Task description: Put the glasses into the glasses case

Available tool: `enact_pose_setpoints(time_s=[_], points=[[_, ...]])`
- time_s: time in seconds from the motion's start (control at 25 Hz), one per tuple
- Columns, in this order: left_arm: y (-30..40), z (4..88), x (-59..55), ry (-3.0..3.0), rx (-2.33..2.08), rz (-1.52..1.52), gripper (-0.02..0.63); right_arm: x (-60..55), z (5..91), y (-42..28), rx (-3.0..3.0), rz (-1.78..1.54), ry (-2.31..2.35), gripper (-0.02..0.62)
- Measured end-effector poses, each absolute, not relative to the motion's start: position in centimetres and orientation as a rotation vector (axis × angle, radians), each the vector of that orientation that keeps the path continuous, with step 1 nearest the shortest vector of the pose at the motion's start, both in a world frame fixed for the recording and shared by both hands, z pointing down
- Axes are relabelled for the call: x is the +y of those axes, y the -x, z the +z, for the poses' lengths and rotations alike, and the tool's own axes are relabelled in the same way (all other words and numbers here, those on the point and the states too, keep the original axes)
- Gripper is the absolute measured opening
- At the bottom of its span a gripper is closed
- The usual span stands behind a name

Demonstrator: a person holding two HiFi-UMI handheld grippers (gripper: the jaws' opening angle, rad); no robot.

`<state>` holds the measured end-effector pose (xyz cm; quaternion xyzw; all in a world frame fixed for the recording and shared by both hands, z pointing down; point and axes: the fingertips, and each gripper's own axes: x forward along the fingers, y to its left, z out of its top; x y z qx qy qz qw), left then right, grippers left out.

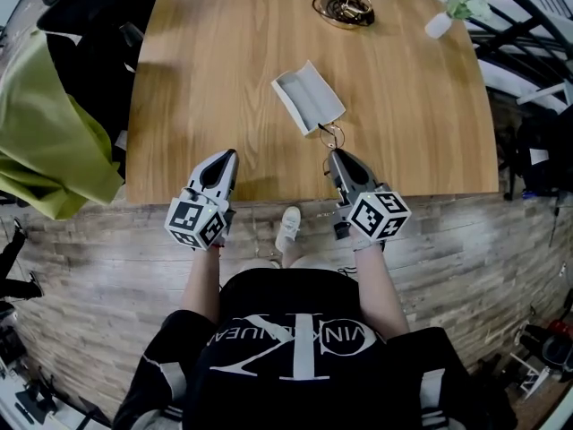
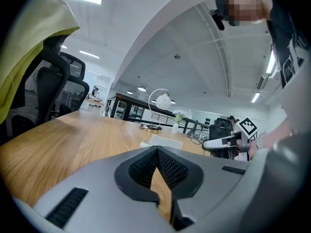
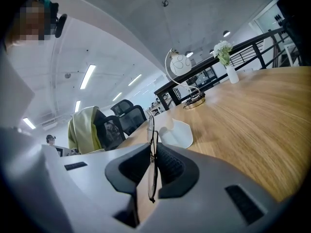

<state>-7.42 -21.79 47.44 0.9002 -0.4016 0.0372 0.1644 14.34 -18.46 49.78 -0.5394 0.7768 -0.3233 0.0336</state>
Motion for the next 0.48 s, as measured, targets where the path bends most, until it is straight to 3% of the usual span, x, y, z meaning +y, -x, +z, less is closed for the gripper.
enact_pose_setpoints(time_s=[0.48], points=[[5.7,48.6,-25.1,-2.547,-1.143,0.111,0.015,-22.1,50.3,-15.0,2.442,-1.002,1.637,0.051]])
